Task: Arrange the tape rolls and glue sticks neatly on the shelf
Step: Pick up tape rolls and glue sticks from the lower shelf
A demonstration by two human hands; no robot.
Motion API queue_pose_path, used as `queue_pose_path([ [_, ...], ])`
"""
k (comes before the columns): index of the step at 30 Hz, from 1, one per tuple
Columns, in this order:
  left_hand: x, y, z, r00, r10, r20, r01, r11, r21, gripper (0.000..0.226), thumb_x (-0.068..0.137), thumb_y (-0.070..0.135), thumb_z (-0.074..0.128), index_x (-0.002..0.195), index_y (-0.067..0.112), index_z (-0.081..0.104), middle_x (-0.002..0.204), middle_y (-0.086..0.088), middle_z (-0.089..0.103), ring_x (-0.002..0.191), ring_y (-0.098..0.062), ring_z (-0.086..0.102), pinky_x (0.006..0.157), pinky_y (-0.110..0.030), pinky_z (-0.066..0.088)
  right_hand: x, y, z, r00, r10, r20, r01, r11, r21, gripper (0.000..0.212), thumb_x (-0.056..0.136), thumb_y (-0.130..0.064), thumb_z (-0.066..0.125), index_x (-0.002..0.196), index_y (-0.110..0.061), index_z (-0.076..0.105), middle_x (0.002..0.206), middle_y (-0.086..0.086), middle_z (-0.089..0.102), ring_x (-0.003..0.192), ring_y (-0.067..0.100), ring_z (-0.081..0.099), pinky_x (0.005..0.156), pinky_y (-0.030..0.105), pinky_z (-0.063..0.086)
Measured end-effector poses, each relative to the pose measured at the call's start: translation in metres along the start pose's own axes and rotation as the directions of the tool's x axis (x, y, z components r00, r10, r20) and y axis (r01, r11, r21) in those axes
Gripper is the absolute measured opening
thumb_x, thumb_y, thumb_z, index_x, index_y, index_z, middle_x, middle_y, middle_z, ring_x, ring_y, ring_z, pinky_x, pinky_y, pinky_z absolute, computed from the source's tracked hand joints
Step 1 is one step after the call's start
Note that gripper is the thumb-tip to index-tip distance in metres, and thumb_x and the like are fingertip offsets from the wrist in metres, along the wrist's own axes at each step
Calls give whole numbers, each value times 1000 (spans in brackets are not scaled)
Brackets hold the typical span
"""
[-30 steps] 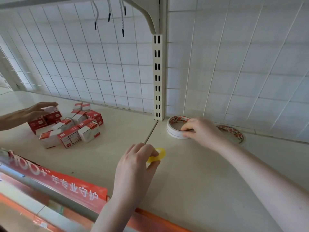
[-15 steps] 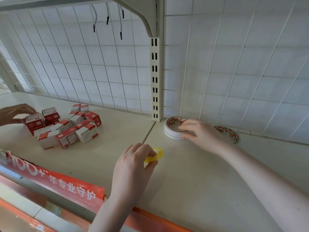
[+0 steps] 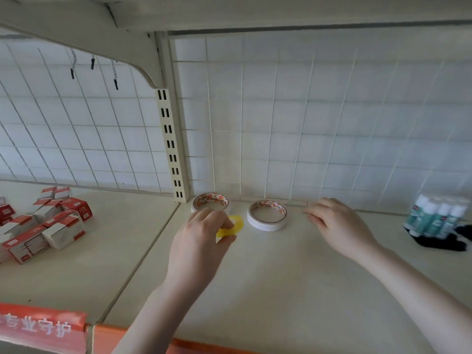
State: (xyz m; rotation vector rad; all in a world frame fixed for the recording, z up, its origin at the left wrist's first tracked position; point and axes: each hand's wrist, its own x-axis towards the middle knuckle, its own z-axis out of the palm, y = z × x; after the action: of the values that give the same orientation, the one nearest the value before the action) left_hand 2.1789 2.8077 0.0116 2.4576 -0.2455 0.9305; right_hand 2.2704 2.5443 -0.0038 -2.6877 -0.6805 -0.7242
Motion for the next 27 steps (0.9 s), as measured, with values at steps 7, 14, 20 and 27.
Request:
queue_pose_path([
  [7,28,47,52,988,109,109,-104,993,-55,23,63,11,81,76,16,63,78,4,62,76,-24,57,58,-28,39,-55,52,-34,987,154,41,-148,982,-119,9,76,-9,72,83,-14,72,83,3,66,82,29,62,67,39,53],
  [14,49,92,109,959,139,249,-147,989,14,19,81,24,68,97,17,61,100,4,60,98,-18,51,66,-25,27,-88,84,-49,977,205,53,-194,967,-165,11,70,-7,78,77,-13,72,72,2,64,70,28,63,61,36,51],
  [20,55,104,149,927,106,360,-129,991,41,18,84,24,63,100,18,58,106,4,57,103,-16,48,65,-23,26,-94,90,-51,955,265,134,-244,957,-154,20,93,-25,50,100,-19,68,99,-1,63,101,20,54,85,30,40],
  [27,51,104,164,915,129,382,-124,992,-38,20,79,22,65,98,17,61,104,5,59,102,-16,49,73,-25,34,-95,96,-45,945,307,115,-300,951,-76,21,94,-28,50,99,-21,69,95,-4,61,98,16,52,84,27,41],
])
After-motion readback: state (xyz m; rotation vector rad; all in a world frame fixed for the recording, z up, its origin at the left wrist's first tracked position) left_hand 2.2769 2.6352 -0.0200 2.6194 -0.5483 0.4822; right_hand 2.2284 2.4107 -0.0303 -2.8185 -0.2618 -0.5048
